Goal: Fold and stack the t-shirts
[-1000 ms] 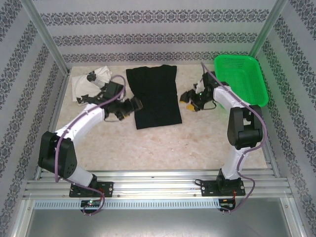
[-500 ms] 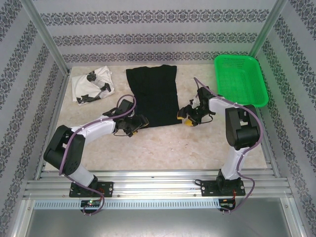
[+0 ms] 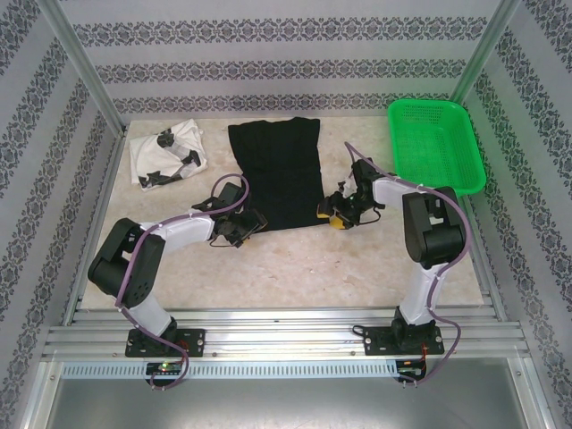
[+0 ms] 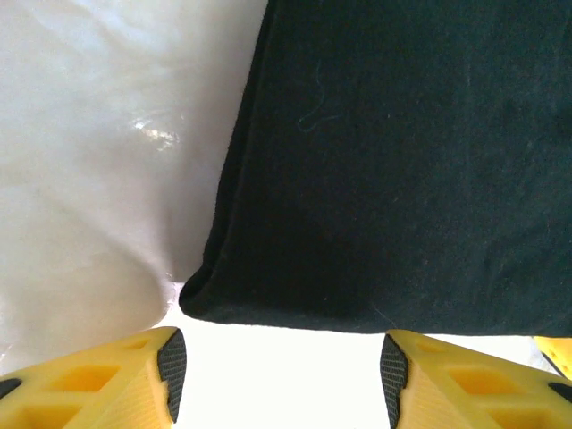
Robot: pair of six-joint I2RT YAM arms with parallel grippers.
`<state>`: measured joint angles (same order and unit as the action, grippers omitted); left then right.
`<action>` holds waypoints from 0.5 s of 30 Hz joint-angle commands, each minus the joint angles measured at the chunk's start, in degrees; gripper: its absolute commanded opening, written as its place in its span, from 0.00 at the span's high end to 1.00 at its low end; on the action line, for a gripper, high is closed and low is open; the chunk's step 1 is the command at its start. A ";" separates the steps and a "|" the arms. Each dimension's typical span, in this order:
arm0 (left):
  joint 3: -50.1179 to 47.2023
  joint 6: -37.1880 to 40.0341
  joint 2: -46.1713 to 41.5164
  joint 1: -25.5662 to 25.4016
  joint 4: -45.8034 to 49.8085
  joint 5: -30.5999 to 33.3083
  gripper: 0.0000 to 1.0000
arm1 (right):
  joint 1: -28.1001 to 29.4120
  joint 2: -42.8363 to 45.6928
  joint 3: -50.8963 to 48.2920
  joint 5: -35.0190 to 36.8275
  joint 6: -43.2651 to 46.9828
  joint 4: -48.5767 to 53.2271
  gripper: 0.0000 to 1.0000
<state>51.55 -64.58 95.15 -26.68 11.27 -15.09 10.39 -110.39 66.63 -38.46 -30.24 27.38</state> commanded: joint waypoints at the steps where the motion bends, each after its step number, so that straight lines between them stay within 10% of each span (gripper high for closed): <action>1: 0.34 -0.45 0.77 -0.67 -1.09 2.20 0.40 | 0.30 -1.55 1.01 -0.30 -0.79 -0.48 0.49; 15: 5.14 1.14 4.95 -0.66 -2.18 3.58 0.69 | 0.85 -3.82 2.97 0.38 -2.02 -0.58 0.64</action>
<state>54.41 -64.64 99.11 -26.68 10.59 -12.75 10.68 -112.84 68.45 -38.54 -31.64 27.55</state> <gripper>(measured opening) 0.326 0.368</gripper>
